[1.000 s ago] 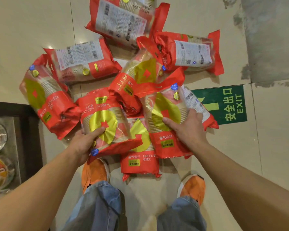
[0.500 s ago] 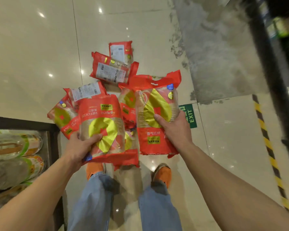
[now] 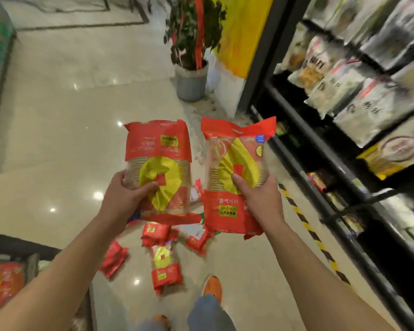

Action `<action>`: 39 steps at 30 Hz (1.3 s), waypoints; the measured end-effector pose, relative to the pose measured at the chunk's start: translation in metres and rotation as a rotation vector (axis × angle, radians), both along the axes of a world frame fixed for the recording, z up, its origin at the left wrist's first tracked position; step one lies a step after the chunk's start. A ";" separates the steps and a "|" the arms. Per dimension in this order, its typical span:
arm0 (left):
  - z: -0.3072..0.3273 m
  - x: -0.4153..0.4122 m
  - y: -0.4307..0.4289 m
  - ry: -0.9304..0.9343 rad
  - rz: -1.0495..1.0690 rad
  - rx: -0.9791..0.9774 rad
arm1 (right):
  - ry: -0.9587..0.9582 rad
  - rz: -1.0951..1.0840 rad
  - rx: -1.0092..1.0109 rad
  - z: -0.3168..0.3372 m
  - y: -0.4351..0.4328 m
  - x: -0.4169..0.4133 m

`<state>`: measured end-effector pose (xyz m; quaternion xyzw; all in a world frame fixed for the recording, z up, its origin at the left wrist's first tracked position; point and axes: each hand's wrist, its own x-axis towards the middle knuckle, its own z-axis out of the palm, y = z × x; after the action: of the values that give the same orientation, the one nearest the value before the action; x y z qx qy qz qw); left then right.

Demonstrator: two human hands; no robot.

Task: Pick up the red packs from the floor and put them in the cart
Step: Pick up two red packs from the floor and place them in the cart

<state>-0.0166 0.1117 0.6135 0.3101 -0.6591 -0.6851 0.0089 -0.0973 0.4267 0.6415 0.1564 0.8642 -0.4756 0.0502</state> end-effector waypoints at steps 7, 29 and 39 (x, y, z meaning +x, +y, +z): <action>0.113 -0.005 0.046 0.220 -0.317 -0.119 | 0.182 -0.275 -0.032 0.107 0.042 0.092; 0.231 0.230 0.526 0.435 -1.256 -0.017 | 0.391 -1.178 -0.002 0.184 0.390 0.566; 0.204 0.402 0.739 0.417 -1.752 0.009 | 0.344 -1.682 0.021 0.138 0.460 0.790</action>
<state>0.3850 0.8508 0.8171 -0.4339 -0.6417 -0.4912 -0.3983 0.6926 0.8869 0.7798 0.6713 0.4609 -0.3639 -0.4523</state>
